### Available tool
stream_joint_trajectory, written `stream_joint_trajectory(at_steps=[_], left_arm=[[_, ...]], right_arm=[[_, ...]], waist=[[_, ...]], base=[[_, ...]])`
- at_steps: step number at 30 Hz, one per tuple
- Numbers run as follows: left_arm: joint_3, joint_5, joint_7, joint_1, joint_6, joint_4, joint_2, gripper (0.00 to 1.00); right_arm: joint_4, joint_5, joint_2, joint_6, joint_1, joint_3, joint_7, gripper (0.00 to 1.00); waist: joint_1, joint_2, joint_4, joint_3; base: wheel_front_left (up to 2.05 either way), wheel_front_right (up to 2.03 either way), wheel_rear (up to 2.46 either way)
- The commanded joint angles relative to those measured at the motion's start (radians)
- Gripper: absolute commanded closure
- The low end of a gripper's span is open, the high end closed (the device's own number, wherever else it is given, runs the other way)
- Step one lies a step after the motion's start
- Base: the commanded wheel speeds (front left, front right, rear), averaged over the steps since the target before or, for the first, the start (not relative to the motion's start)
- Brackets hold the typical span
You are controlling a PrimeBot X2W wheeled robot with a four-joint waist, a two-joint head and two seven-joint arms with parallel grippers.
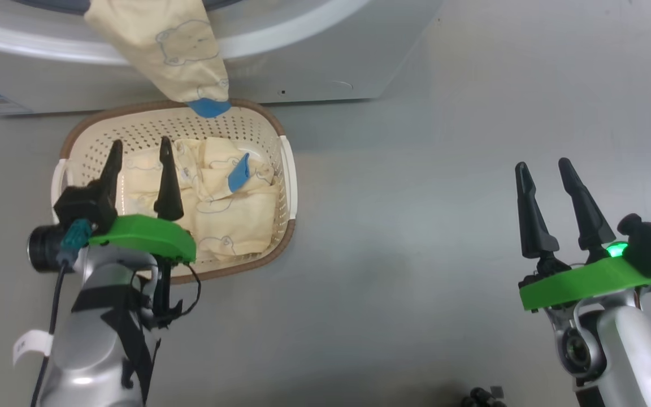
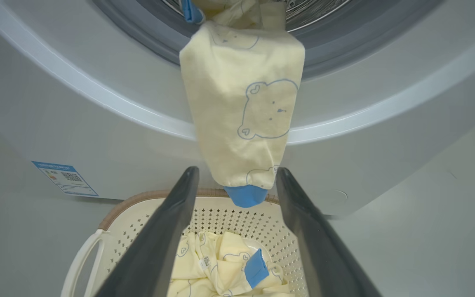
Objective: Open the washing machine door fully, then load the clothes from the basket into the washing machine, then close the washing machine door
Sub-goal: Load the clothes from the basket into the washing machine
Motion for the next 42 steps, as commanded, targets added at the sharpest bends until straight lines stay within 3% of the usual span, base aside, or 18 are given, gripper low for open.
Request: stream_joint_trajectory(at_steps=[1, 16, 32, 33, 34, 36, 37, 42], left_arm=[[0.032, 0.01, -0.01, -0.015, -0.002, -0.014, 0.016, 0.0], [0.095, 0.03, -0.01, -0.258, -0.037, 0.14, 0.071, 0.0], [0.144, 0.047, -0.01, -0.406, -0.056, 0.171, 0.093, 0.0], [0.146, 0.048, -0.01, -0.411, -0.056, 0.167, 0.091, 0.05], [0.148, 0.049, -0.01, -0.414, -0.058, 0.164, 0.088, 0.41], [0.155, 0.048, -0.01, -0.418, -0.062, 0.153, 0.082, 0.71], [0.154, 0.052, -0.01, -0.419, -0.064, 0.149, 0.082, 0.96], [0.161, 0.056, -0.01, -0.409, -0.074, 0.122, 0.064, 1.0]], right_arm=[[-0.029, 0.004, -0.005, -0.003, -0.005, 0.02, -0.01, 0.0], [-0.042, 0.018, 0.006, -0.003, -0.086, 0.056, -0.01, 0.0], [-0.05, 0.022, 0.012, -0.003, -0.123, 0.069, -0.01, 0.0], [-0.05, 0.023, 0.013, -0.003, -0.125, 0.069, -0.01, 0.0], [-0.05, 0.023, 0.013, -0.003, -0.126, 0.07, -0.01, 0.0], [-0.05, 0.025, 0.014, -0.003, -0.128, 0.07, -0.01, 0.0], [-0.05, 0.026, 0.014, -0.003, -0.128, 0.07, -0.01, 0.0], [-0.05, 0.027, 0.012, -0.003, -0.13, 0.064, -0.01, 0.0]], waist=[[0.0001, 0.0, -0.018, 0.019], [0.0001, 0.0, -0.099, 0.186], [0.0001, 0.0, -0.125, 0.271], [0.0001, 0.0, -0.124, 0.272], [0.0001, 0.0, -0.124, 0.273], [0.0001, 0.0, -0.122, 0.275], [0.0001, 0.0, -0.121, 0.276], [0.0001, 0.0, -0.112, 0.275]], base=[[0.0, 0.0, 0.0], [0.0, 0.0, 0.0], [0.0, 0.0, 0.0], [0.0, 0.0, 0.0], [0.0, 0.0, 0.0], [0.0, 0.0, 0.0], [0.0, 0.0, 0.0], [0.0, 0.0, 0.0]])
